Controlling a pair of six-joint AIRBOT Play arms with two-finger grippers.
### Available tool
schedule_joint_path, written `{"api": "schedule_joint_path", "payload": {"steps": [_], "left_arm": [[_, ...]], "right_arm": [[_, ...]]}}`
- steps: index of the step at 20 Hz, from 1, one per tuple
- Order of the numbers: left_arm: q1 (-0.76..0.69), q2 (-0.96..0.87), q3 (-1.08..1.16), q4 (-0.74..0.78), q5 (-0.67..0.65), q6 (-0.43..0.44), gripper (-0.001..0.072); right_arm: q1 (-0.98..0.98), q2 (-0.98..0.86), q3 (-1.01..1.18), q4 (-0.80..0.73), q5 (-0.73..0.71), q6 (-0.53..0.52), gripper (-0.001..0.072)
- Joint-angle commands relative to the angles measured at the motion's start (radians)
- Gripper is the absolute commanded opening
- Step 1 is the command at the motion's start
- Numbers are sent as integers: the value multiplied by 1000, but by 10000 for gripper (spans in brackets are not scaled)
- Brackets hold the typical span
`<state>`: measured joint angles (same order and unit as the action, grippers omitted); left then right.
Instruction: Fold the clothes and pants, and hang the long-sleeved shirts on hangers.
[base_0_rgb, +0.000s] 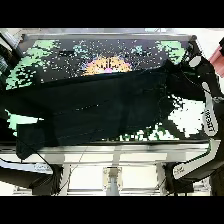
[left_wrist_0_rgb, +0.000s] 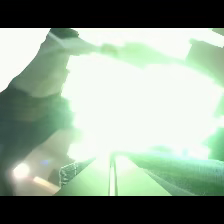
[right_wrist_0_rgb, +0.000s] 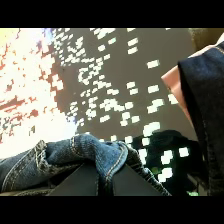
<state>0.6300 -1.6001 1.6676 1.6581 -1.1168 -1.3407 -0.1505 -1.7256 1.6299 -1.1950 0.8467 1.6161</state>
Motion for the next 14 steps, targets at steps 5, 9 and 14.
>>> {"api": "schedule_joint_path", "payload": {"steps": [5,9,14], "left_arm": [[-72,-76,1,-51,103,-41,22],[-101,-72,11,44,91,-43,360],[-87,52,12,135,-31,-28,441]], "right_arm": [[69,-72,5,38,-104,16,30],[53,-90,42,70,15,7,383],[-32,-73,307,13,465,-35,385]]}}
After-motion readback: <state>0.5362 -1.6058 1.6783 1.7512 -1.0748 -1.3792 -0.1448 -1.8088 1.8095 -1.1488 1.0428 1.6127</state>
